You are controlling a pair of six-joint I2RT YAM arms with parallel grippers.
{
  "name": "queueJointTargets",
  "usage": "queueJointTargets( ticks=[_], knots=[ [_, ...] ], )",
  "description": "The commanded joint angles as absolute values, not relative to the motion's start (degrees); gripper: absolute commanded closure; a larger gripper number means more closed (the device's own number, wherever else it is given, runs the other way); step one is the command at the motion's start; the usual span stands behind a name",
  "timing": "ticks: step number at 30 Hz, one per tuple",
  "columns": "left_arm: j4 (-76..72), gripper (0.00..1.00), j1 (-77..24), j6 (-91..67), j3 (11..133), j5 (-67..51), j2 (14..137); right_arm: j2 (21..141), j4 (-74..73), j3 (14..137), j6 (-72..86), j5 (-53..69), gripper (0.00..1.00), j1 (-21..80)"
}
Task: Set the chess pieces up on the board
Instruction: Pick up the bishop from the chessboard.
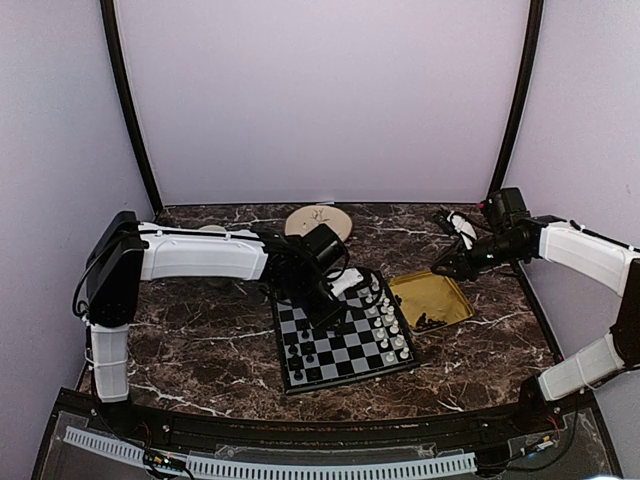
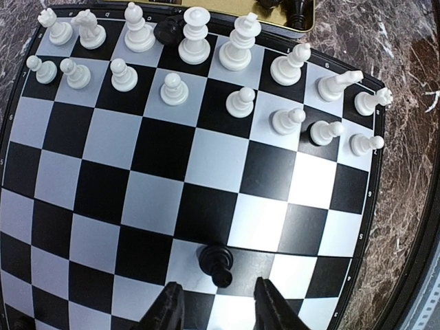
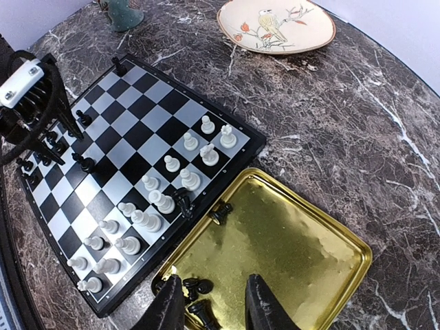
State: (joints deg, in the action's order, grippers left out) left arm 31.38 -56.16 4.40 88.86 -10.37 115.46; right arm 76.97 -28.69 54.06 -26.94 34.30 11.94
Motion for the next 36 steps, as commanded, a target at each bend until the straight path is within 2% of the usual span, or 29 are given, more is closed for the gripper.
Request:
queueJointTargets(
  ticks=[1,8,22,36],
  knots=[
    [33.27,0.64,-56.68,5.67,91.2,-9.06,116.65,76.65,-26.92,53.19,-27.84,34.66,0.69,11.69],
    [32.26,0.69,-56.85,5.55,91.74,-9.41,118.06,77.08,-27.14,53.09,-28.4,34.23,0.69,11.69],
    [35.18,0.95,-56.95,5.01,94.46,-10.91,118.95,77.95,-27.59,53.13,-28.9,34.32,0.71,11.67],
    [37.93,0.97,-54.85,6.4,88.7,-1.89,108.61,79.08,-27.69,53.41,-29.06,34.49,0.71,11.69]
  ],
)
